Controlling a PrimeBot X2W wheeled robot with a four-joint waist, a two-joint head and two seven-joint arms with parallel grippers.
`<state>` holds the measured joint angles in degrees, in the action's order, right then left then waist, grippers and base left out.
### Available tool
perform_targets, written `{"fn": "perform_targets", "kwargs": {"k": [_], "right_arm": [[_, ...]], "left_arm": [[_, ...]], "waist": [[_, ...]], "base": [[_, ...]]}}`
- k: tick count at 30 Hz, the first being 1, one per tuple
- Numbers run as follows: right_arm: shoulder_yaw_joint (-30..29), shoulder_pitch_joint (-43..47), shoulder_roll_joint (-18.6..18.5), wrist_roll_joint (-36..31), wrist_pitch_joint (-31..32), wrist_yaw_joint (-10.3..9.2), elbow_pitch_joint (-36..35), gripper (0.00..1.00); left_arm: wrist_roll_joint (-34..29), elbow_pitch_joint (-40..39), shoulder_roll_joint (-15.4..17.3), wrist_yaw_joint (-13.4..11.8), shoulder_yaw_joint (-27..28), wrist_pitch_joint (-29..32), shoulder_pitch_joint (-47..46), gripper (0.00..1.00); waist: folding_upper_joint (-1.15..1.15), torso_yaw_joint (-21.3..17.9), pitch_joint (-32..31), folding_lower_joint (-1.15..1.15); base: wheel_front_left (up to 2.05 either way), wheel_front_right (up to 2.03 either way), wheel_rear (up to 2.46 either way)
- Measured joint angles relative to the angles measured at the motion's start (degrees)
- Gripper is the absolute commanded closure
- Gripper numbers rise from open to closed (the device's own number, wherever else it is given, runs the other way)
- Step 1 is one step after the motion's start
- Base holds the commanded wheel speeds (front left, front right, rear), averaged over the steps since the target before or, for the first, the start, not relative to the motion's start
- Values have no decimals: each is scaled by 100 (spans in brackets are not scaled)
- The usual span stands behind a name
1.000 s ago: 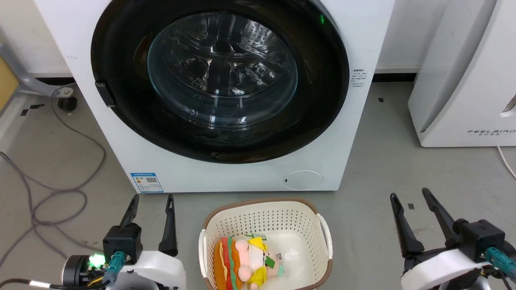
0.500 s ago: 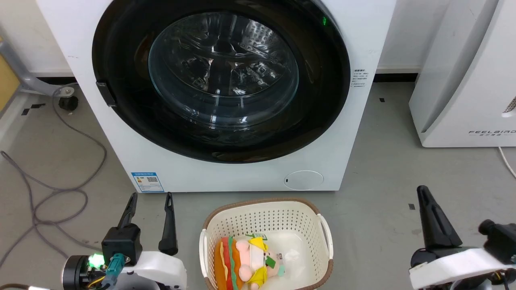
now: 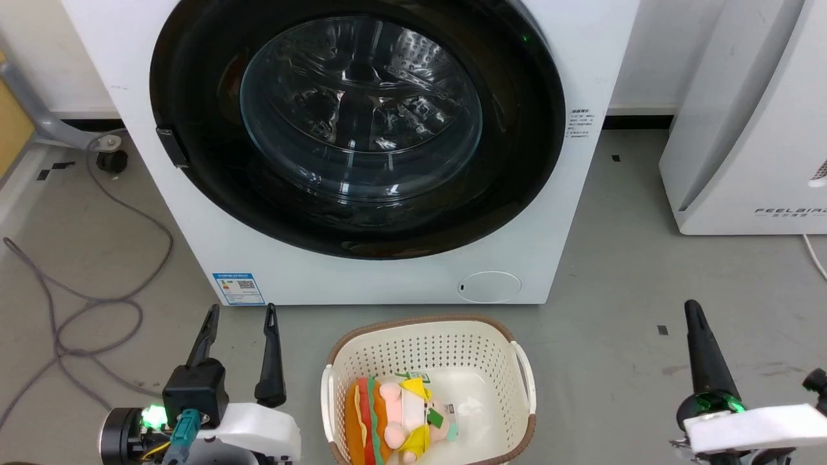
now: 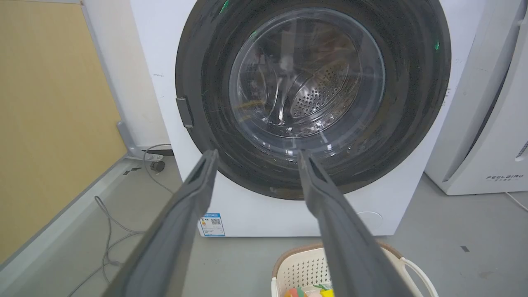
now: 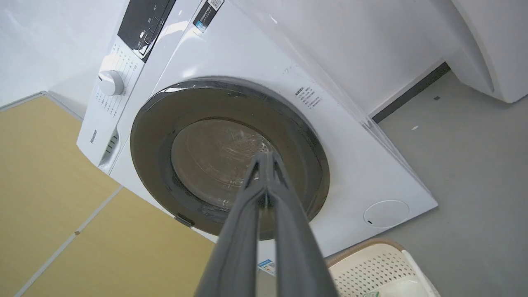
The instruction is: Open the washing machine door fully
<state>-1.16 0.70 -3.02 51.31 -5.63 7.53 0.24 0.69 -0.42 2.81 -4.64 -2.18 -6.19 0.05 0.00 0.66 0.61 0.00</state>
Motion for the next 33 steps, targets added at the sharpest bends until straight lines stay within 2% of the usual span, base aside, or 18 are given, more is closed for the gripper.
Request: {"fn": "perform_targets", "kwargs": {"k": [4,9,26,33], "right_arm": [[-98,-4,-1,669,183,0,76,100],[-286,-122,-1,1195,371,-1,231,100],[-1039,-1354,-25,2150,1007,-1,843,100],[-1211,-2214,-222,2480,1215,-2,1236,100]], "left_arm": [[0,-7,0,-29,-10,-53,-4,0],[-1,-21,0,-32,-41,-103,-33,0],[-1,-148,0,-183,-102,-313,-397,0],[-1,-221,-1,-252,-159,-404,-664,0]], "waist": [[0,16,27,0],[0,46,100,0],[0,171,676,0],[0,233,1078,0]], "base": [[0,0,0],[0,0,0],[0,0,0],[0,0,0]]}}
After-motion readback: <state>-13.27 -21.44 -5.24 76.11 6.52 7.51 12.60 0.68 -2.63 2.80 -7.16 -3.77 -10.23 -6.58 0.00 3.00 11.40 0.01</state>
